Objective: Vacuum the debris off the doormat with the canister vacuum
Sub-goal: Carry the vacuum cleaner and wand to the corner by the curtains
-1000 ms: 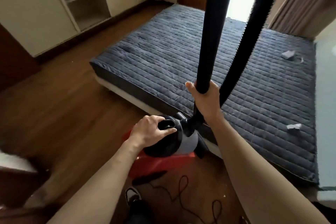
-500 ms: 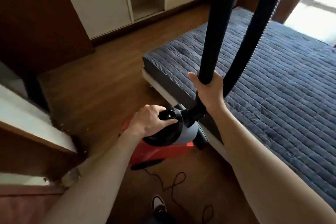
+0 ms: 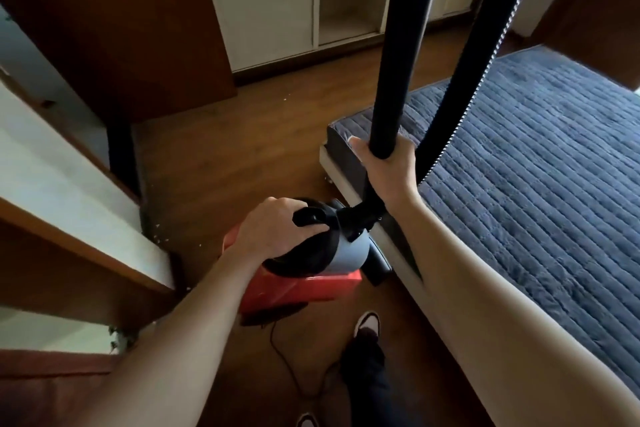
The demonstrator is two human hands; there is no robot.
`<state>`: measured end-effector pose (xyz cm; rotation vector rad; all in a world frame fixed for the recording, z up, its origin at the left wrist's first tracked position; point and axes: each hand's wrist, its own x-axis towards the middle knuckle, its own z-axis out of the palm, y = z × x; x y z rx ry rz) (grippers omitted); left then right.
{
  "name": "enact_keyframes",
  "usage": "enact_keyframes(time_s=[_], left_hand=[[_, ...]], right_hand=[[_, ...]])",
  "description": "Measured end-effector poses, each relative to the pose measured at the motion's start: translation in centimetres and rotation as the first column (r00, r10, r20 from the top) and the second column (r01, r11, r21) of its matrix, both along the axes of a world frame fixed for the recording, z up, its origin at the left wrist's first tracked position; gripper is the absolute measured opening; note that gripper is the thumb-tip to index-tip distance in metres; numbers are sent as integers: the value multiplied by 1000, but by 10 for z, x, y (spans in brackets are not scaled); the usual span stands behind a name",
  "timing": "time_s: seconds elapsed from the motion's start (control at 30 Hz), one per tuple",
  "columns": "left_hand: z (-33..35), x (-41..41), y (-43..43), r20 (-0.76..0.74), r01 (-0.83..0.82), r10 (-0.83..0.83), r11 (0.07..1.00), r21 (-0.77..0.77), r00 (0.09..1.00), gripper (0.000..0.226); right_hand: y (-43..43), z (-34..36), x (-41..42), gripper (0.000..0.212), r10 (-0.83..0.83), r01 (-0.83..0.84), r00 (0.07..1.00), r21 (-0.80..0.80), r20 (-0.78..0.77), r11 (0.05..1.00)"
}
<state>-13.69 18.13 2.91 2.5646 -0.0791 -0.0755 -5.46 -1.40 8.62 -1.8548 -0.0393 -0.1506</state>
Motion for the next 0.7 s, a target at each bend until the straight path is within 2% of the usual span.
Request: enact_keyframes(time_s=[0.1, 0.2, 0.3, 0.47, 0.7], left_hand=[[-1, 31, 12, -6, -10, 11, 999, 48, 1000, 46], [-1, 70, 24, -19, -51, 52, 997, 66, 998, 39], [-1, 122, 30, -20, -79, 80, 995, 67, 997, 29], [-4, 205, 33, -16, -118, 120, 990, 76, 993, 44], [-1, 288, 55, -37, -256, 258, 965, 56, 965, 35]], right_hand=[[17, -5, 37, 38, 50, -50, 999, -6, 13, 999], [31, -10, 85, 45, 76, -76, 997, 4, 19, 997], [41, -13, 146, 42, 115, -116, 993, 31, 13, 993], [52, -17, 243, 37, 213, -212, 976, 27, -40, 977], [79, -7, 340, 34, 305, -305, 952, 34, -11, 952]])
